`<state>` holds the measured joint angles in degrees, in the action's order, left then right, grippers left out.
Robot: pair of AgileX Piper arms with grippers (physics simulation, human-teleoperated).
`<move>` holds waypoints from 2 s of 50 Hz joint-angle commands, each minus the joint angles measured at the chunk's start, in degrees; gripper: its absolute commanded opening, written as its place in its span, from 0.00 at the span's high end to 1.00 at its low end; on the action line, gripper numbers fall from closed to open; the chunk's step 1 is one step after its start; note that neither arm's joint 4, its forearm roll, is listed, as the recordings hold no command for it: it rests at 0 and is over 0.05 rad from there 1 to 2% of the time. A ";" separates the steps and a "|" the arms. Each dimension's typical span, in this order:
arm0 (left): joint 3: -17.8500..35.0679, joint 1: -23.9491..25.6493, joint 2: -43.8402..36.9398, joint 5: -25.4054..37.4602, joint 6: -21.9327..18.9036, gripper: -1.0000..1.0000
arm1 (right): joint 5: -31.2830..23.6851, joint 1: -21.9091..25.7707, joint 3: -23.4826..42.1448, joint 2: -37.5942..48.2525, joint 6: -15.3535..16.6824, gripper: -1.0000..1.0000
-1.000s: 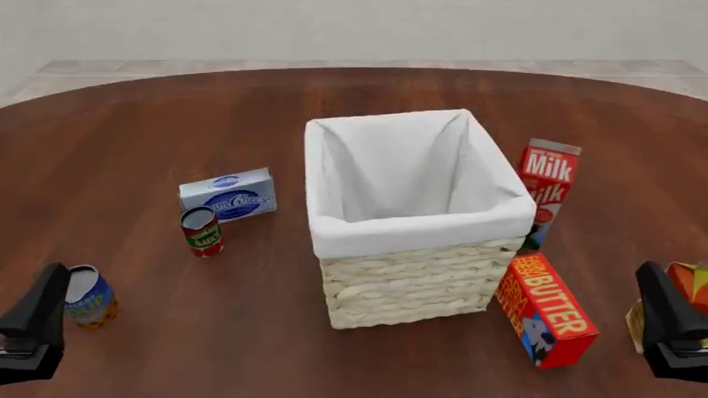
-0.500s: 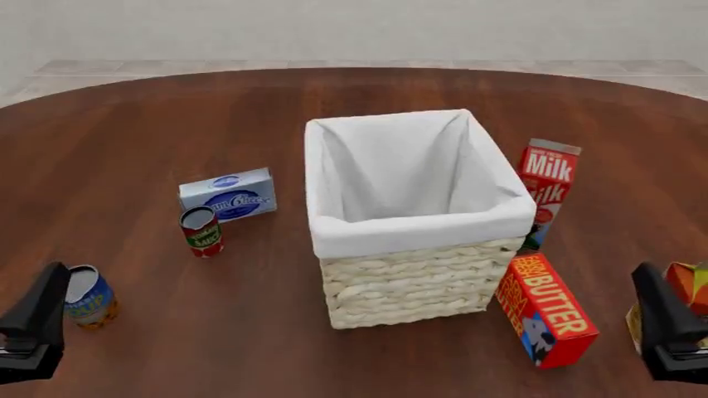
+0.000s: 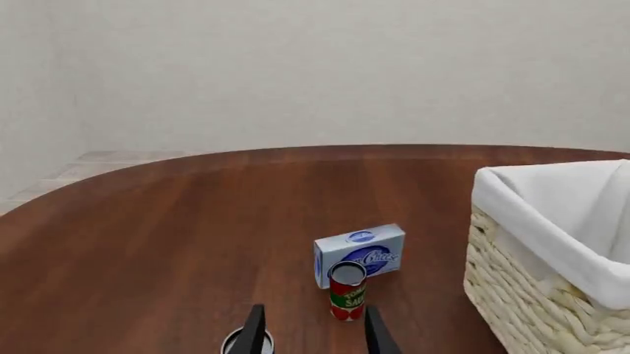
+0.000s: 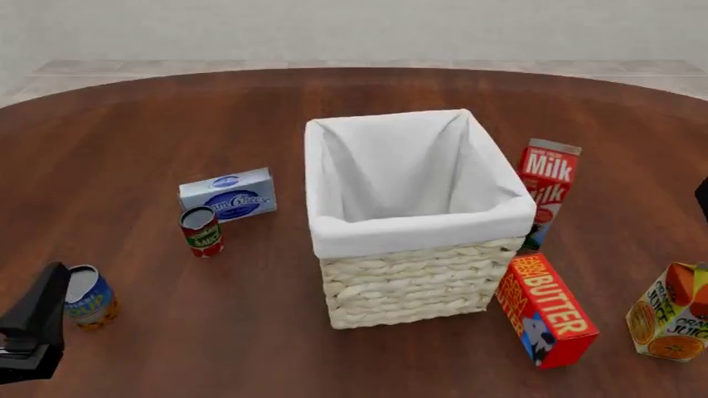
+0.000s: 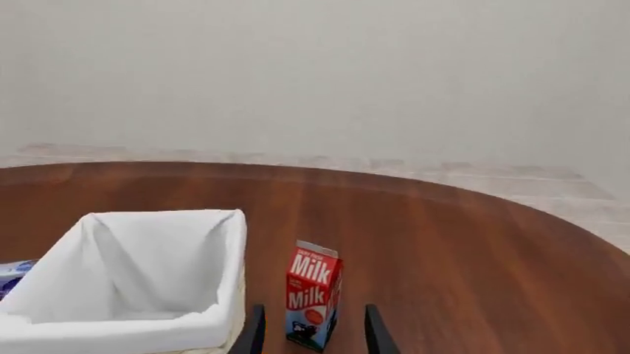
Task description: Pick up the orange juice, and put it in the basket.
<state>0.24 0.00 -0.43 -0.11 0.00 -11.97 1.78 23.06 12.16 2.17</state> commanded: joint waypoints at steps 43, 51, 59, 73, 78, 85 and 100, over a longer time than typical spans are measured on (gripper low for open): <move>0.00 0.00 0.00 0.00 0.00 0.00 | -42.05 -17.69 37.93 24.62 4.99 0.00; 0.00 0.00 0.00 0.00 0.00 0.00 | -42.22 -16.45 36.35 24.28 3.07 0.00; 0.00 0.00 0.00 0.00 0.00 0.00 | -41.04 -17.13 33.14 23.55 2.49 0.00; 0.00 0.00 0.00 0.00 0.00 0.00 | -44.20 -19.79 32.15 22.97 3.44 0.00; 0.00 0.00 0.00 0.00 0.00 0.00 | -44.27 -21.10 29.66 22.22 3.82 0.00; 0.00 0.00 0.00 0.00 0.00 0.00 | -43.39 -23.07 25.80 21.18 4.24 0.00; 0.00 0.00 0.00 0.00 0.00 0.00 | -40.51 -24.34 22.64 20.75 6.15 0.00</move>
<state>0.25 0.00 -0.43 -0.11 0.00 -54.12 -21.39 48.18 33.41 7.15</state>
